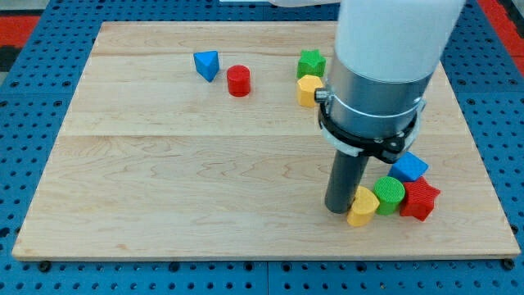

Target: Move the blue triangle to the red circle

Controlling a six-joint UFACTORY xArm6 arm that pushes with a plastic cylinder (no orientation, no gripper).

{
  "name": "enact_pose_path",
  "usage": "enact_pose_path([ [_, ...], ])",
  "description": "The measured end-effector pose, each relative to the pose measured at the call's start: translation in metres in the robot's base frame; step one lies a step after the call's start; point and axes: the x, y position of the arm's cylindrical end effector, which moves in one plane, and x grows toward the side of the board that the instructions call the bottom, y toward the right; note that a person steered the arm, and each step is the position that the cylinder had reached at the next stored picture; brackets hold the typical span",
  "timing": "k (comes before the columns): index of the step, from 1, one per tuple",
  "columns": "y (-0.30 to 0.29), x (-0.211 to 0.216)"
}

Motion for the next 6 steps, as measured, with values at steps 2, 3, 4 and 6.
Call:
enact_pose_path([
  [2,0.008,0.0],
  [3,-0.037,-0.017],
  [4,-0.124,-0.072],
  [6,-0.239,-0.231],
])
